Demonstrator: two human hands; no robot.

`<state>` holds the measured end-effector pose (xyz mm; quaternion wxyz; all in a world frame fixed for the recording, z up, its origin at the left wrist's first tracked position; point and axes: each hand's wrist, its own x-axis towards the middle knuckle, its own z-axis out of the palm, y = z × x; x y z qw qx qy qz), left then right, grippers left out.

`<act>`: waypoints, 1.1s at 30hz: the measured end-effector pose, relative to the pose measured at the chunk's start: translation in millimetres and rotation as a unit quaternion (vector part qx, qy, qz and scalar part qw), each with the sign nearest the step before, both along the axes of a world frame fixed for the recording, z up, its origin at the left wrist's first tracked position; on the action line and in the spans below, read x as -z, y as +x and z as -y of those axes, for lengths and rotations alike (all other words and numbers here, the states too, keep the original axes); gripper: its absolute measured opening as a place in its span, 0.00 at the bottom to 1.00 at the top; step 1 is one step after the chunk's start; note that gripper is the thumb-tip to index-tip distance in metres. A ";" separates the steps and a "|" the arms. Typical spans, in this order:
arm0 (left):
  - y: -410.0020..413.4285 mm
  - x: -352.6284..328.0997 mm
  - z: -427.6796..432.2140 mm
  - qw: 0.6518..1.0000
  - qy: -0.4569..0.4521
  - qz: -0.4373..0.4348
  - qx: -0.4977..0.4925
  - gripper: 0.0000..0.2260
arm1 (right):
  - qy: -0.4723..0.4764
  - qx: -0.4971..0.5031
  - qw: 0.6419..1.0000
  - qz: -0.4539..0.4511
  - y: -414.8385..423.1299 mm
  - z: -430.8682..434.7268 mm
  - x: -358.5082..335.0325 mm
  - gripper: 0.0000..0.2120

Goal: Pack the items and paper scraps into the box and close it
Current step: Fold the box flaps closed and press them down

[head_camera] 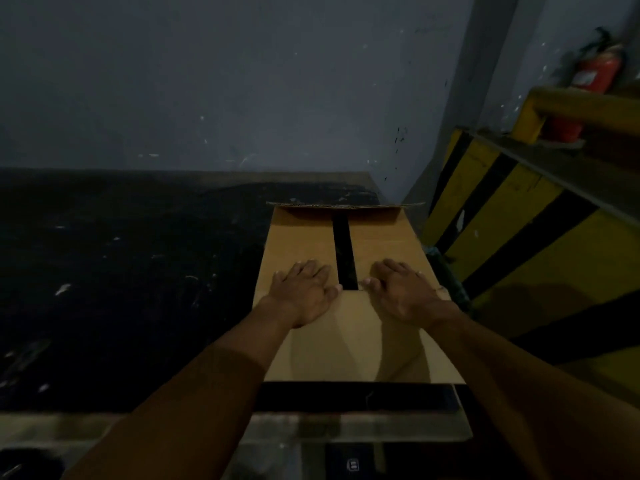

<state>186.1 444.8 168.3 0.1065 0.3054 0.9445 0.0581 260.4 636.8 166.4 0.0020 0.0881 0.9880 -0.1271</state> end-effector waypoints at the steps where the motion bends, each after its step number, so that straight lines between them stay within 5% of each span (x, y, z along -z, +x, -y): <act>1: 8.4 -2.7 3.5 1.000 -0.012 0.003 0.004 0.31 | -0.003 -0.002 1.000 -0.004 8.7 0.4 0.0 0.21; 4: 32.5 -3.6 16.2 0.997 -0.060 0.013 0.036 0.42 | 0.014 -0.019 1.000 0.000 35.7 7.3 0.9 0.25; 7: 58.8 3.7 28.8 0.986 -0.125 -0.010 0.106 0.59 | 0.033 -0.027 0.999 0.032 67.6 21.2 1.8 0.43; 11: 84.0 19.3 39.2 0.965 -0.176 -0.112 0.161 0.61 | 0.100 -0.050 0.986 0.126 97.2 38.4 6.7 0.62; 14: 82.3 -2.6 42.7 0.966 -0.158 -0.106 0.176 0.52 | 0.161 -0.078 0.978 0.112 104.7 40.0 -9.1 0.53; 18: 60.3 -70.1 40.0 0.985 -0.066 -0.023 0.155 0.27 | 0.118 -0.085 0.988 0.048 93.3 31.6 -67.5 0.23; 21: 37.6 -112.4 35.3 0.991 -0.031 -0.084 0.102 0.08 | 0.203 -0.025 0.978 -0.034 75.4 27.6 -104.4 0.14; 23: 19.2 -125.0 33.1 0.986 -0.019 -0.148 0.070 0.10 | 0.212 0.011 0.975 -0.067 57.5 21.8 -113.9 0.16; 28: -25.6 -104.8 19.6 0.980 -0.006 -0.199 0.003 0.40 | 0.209 0.042 0.975 -0.062 0.2 3.3 -103.3 0.34; 33: -71.0 -64.8 -8.2 0.979 -0.006 -0.204 0.003 0.40 | 0.181 0.006 0.981 -0.075 -48.6 -17.7 -74.8 0.46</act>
